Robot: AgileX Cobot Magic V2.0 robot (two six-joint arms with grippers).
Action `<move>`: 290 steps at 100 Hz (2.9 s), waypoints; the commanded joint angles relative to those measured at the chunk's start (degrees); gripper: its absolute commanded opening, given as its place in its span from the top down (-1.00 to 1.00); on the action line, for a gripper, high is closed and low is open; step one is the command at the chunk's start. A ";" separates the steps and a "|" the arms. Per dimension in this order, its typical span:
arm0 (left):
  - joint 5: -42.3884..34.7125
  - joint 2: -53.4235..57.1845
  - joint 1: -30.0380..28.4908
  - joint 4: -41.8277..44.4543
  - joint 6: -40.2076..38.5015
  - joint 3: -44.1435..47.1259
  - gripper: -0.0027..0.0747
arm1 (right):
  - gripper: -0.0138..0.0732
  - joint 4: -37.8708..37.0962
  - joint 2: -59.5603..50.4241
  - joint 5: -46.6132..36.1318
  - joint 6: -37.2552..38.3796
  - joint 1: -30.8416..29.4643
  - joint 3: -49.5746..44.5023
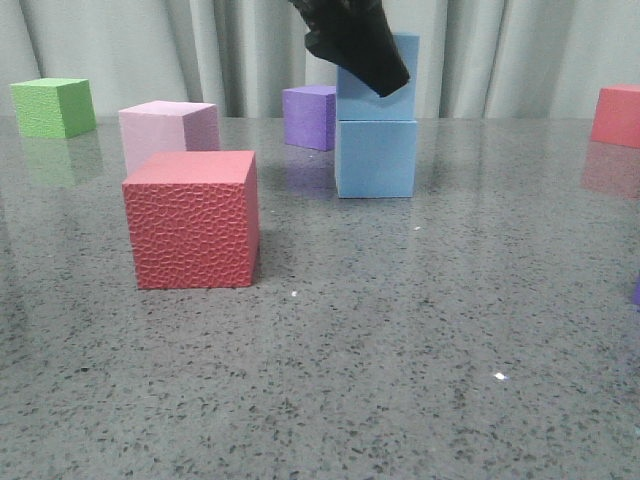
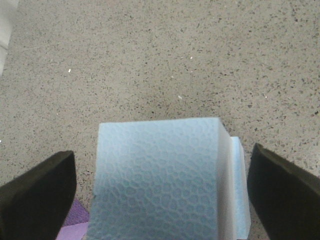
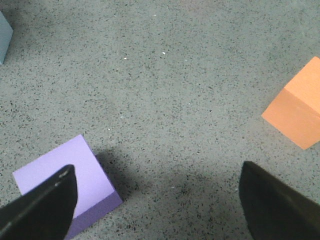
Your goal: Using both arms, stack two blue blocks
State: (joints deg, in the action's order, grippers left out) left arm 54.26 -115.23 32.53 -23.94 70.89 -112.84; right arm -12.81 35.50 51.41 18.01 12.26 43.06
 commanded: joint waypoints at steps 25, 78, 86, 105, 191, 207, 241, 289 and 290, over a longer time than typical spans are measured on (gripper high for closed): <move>2.14 6.19 0.31 -2.70 -4.57 -4.80 -0.78 | -0.81 -0.76 0.10 -3.58 -0.33 -0.33 1.34; 0.62 13.76 -0.41 -2.01 -19.76 -7.70 -0.78 | -0.68 -0.52 0.10 -3.28 -0.33 -0.33 1.34; -1.85 14.99 -1.64 -2.01 -24.16 -7.70 -0.78 | -0.68 -0.52 0.10 -2.97 -0.33 -0.33 1.34; -5.40 17.01 -6.91 -2.01 -32.20 -7.70 -0.78 | -0.68 -0.52 0.10 -2.51 -0.33 -0.33 1.34; -1.23 28.60 -35.60 -1.87 -47.77 1.29 -0.78 | -0.68 -0.24 0.10 -2.55 -0.33 -0.33 1.34; -6.62 35.35 -35.69 -0.32 -47.77 11.97 -0.78 | -0.68 -0.19 0.10 -2.61 -0.33 -0.33 1.34; -18.87 53.34 -35.69 -0.20 -47.77 39.10 -0.78 | -0.68 -0.19 0.10 -2.87 -0.33 -0.33 1.34; -21.53 73.28 -35.69 -3.09 -47.42 62.88 -0.78 | -0.68 -0.06 0.10 -3.13 -0.33 -0.33 1.34; -21.62 73.56 -35.69 -3.32 -47.42 63.20 -0.78 | -0.68 -0.06 0.10 -3.13 -0.33 -0.33 1.34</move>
State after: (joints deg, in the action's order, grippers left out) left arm 37.48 -44.86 -3.20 -24.03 23.70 -51.13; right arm -12.16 35.50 51.82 18.01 12.26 43.06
